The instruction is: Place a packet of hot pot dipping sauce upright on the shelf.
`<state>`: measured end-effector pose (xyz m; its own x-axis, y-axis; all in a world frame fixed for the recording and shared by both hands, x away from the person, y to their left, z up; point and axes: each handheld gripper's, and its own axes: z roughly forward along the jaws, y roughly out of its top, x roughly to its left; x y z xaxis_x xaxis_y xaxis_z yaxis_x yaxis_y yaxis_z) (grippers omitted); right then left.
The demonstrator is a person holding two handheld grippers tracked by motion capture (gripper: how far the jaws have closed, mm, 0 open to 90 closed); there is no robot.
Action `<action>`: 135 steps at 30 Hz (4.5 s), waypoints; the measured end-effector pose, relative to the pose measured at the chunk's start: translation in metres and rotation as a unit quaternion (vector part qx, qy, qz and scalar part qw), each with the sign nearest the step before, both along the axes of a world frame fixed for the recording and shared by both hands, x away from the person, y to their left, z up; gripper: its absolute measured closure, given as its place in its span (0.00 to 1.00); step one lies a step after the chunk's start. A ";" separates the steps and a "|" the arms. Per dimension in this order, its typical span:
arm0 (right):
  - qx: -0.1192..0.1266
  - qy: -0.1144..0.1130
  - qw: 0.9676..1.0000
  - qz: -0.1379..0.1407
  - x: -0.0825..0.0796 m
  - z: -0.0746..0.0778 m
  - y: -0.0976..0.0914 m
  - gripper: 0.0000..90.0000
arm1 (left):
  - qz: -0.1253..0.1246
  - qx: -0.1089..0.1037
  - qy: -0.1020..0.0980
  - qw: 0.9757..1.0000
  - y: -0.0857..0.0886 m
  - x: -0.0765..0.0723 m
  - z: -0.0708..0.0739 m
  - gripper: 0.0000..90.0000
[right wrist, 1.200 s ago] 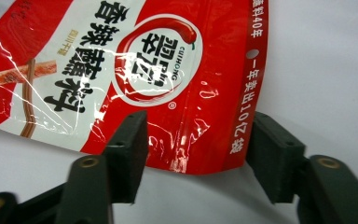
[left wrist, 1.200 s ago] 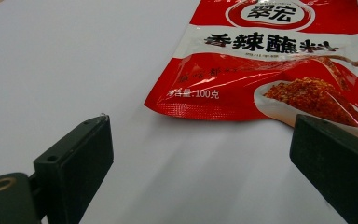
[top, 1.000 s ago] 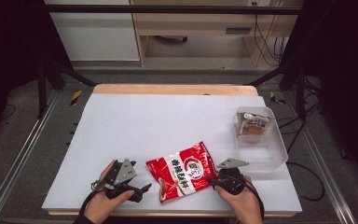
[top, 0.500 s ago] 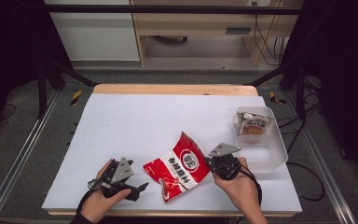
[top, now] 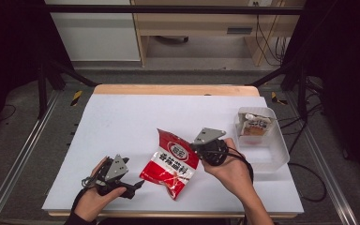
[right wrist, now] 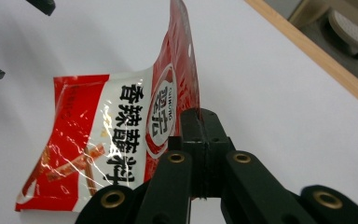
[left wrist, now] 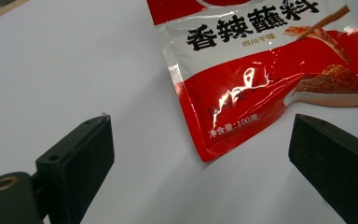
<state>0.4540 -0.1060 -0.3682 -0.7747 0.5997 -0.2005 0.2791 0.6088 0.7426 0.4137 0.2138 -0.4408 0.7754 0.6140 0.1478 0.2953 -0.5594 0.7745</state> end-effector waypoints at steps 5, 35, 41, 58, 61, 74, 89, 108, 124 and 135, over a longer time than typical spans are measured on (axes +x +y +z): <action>0.020 -0.018 0.999 0.021 0.010 0.011 0.010 1.00 | -0.004 -0.005 0.006 1.000 0.009 0.009 0.017 0.07; 0.005 -0.051 0.991 0.122 0.000 0.048 0.044 1.00 | -0.015 -0.019 -0.010 1.000 0.030 0.035 0.073 0.19; 0.006 -0.054 0.989 0.136 -0.003 0.051 0.047 1.00 | -0.020 -0.013 -0.017 1.000 0.024 0.039 0.076 0.24; 0.015 -0.055 0.984 0.166 -0.009 0.062 0.047 1.00 | -0.059 -0.024 -0.022 0.998 0.009 0.054 0.083 0.51; 0.016 -0.054 0.984 0.168 -0.009 0.062 0.046 1.00 | -0.070 -0.015 -0.021 0.997 0.006 0.057 0.083 0.53; 0.016 -0.047 0.985 0.164 -0.008 0.062 0.041 1.00 | -0.084 -0.016 -0.008 0.996 0.000 0.059 0.085 0.74; 0.016 -0.045 0.986 0.159 -0.007 0.062 0.040 1.00 | -0.092 -0.005 0.000 0.996 0.001 0.058 0.087 0.88; 0.025 -0.045 0.987 0.152 -0.015 0.062 0.021 0.66 | -0.106 0.004 -0.017 0.994 0.008 0.044 0.122 1.00; 0.046 -0.027 0.990 0.131 -0.008 0.052 0.020 0.54 | -0.122 -0.015 -0.024 0.992 -0.002 0.038 0.144 1.00; 0.040 -0.022 0.990 0.137 -0.006 0.053 0.025 0.88 | -0.129 -0.017 -0.023 0.991 -0.007 0.038 0.144 1.00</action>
<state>0.4484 -0.0808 -0.3149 -0.9019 0.3844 -0.1970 0.0791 0.5953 0.7996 0.4517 0.2069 -0.2972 0.8997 0.4022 0.1696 0.1101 -0.5852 0.8034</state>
